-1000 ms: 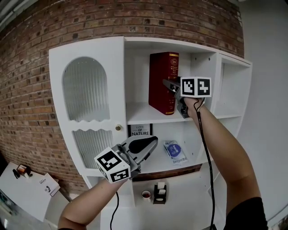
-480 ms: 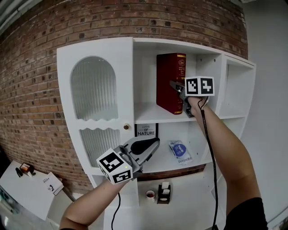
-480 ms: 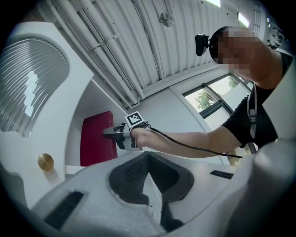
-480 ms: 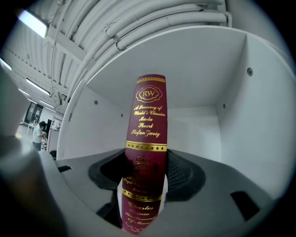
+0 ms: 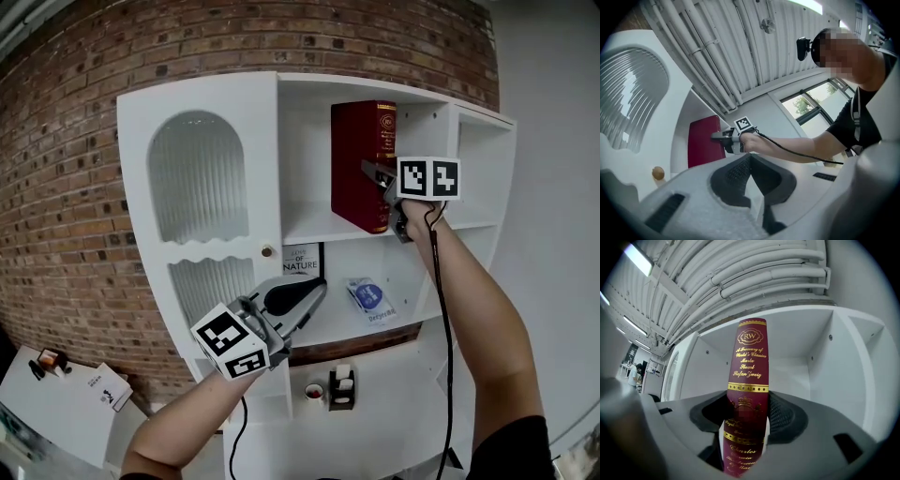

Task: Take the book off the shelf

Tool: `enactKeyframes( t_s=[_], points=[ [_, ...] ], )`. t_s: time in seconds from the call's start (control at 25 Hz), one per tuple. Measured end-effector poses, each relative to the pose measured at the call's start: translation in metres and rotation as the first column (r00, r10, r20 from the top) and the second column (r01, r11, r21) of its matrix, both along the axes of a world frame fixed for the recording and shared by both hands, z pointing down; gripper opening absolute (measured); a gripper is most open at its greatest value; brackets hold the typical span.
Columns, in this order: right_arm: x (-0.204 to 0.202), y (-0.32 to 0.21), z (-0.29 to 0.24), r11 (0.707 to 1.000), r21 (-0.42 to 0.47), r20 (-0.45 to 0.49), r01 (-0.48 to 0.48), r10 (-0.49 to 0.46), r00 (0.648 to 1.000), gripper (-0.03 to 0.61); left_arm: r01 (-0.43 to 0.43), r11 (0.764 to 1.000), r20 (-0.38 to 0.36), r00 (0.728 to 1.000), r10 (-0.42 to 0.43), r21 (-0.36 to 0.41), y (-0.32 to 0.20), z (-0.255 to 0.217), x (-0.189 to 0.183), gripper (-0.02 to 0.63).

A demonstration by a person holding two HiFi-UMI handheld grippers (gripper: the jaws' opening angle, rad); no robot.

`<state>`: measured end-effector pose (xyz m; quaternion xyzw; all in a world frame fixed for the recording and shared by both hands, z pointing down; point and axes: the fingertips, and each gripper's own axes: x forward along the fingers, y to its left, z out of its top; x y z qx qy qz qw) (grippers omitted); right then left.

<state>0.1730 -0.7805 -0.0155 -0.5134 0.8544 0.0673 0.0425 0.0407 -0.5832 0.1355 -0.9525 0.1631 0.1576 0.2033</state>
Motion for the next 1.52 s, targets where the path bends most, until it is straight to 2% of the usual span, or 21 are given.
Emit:
enactKeyframes(
  t_s=[0.2, 0.36, 0.6, 0.76, 1.0, 1.24, 1.52],
  points=[
    [0.014, 0.046, -0.001, 0.999, 0.037, 0.021, -0.034, 0.034, 0.999, 0.239, -0.077, 0.997, 0.006, 0.997, 0.077, 0.002, 0.023, 0.0, 0.007, 0.008],
    [0.027, 0.086, 0.001, 0.996, 0.061, 0.044, -0.058, 0.055, 0.998, 0.239, -0.108, 0.994, 0.012, 0.994, 0.108, 0.018, 0.04, 0.004, 0.013, 0.008],
    [0.04, 0.158, 0.018, 0.994, 0.109, 0.12, -0.024, 0.011, 0.993, 0.239, -0.13, 0.991, 0.013, 0.991, 0.13, 0.003, 0.071, 0.021, 0.018, 0.008],
    [0.051, 0.2, 0.032, 0.989, 0.149, 0.126, -0.02, 0.001, 0.992, 0.239, -0.09, 0.996, 0.032, 0.995, 0.091, -0.013, 0.088, 0.043, 0.016, 0.008],
    [0.068, 0.253, 0.057, 0.988, 0.149, 0.123, 0.034, -0.053, 0.991, 0.238, -0.02, 0.999, 0.033, 0.999, 0.021, -0.048, 0.121, 0.054, 0.024, 0.008],
    [0.09, 0.338, 0.091, 0.986, 0.148, 0.109, 0.08, -0.097, 0.989, 0.238, 0.023, 1.0, 0.04, 0.999, -0.023, -0.003, 0.201, 0.062, 0.057, 0.008],
    [0.113, 0.432, 0.138, 0.984, 0.108, 0.118, 0.141, -0.154, 0.981, 0.238, 0.047, 0.996, 0.032, 0.998, -0.044, -0.081, 0.285, 0.085, 0.086, 0.008]
  ],
)
